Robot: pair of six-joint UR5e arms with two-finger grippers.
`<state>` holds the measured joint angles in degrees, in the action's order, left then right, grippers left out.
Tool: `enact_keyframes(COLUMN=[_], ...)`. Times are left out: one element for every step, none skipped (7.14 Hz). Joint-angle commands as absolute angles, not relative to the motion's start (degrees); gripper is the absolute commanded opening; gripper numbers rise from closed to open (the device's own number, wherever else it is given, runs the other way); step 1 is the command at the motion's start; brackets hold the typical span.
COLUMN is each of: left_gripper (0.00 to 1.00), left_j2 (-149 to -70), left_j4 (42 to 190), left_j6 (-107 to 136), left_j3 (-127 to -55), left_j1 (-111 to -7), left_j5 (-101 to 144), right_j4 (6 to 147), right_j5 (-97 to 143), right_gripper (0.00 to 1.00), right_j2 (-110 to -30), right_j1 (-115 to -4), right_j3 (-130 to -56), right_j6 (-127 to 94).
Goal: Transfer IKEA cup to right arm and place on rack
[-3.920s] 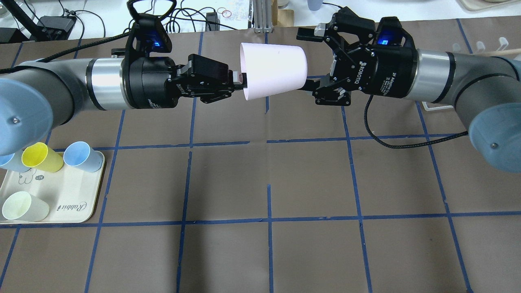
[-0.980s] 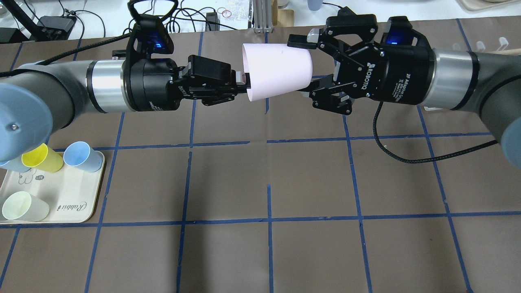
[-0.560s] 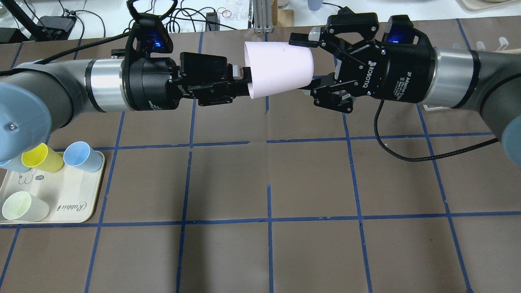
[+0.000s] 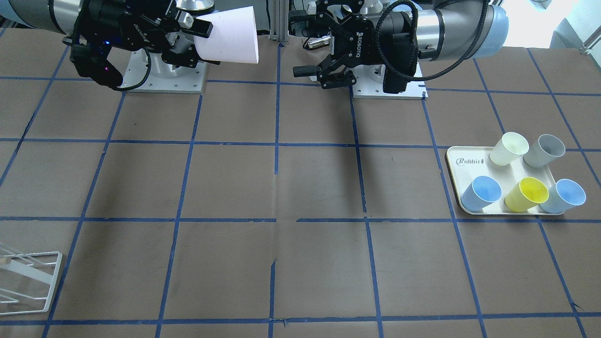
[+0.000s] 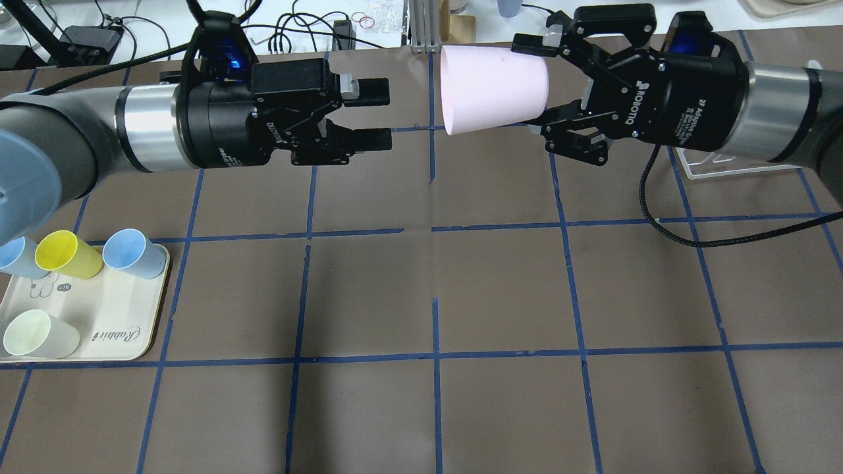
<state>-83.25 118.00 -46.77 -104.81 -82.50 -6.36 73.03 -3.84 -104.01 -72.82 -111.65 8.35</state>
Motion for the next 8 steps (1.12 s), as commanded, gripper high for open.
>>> enact_keyframes(left_gripper=[1.0, 1.0, 1.0, 1.0, 1.0, 1.0, 1.0, 1.0], left_j2=[-83.7, -84.5, -85.3, -86.4, -87.1, -87.8, -88.3, -89.2], left_j4=[109.5, 98.4, 87.7, 85.3, 84.5, 80.5, 78.3, 79.5], left_j6=[-33.2, -21.6, -12.8, -12.0, -12.0, -11.2, -10.3, -9.8], left_j3=[-103.7, -103.9, -104.4, -104.3, -103.5, -103.4, -101.7, -97.7], left_j1=[-81.4, -81.5, -81.8, -82.1, -82.9, -84.8, -86.7, -89.2], left_j5=[-14.9, -21.8, -30.1, -35.4, -44.3, -56.8, -68.8, -78.8], right_j4=[73.4, 73.5, 73.4, 74.6, 76.6, 77.0, 82.2, 87.5], right_j5=[-14.2, -23.1, -31.3, -37.8, -45.0, -49.8, -58.1, -64.3], right_gripper=[0.11, 0.06, 0.05, 0.03, 0.02, 0.02, 0.01, 0.01], right_j2=[-104.1, -104.1, -104.0, -104.1, -104.6, -104.5, -104.5, -104.3], right_j1=[-67.5, -66.0, -66.0, -66.0, -66.1, -66.1, -66.1, -66.1], right_j3=[-108.6, -105.4, -102.0, -99.7, -99.4, -99.3, -99.3, -99.4], right_j6=[8.3, 8.7, 9.1, 9.7, 12.3, 19.1, 25.2, 28.4])
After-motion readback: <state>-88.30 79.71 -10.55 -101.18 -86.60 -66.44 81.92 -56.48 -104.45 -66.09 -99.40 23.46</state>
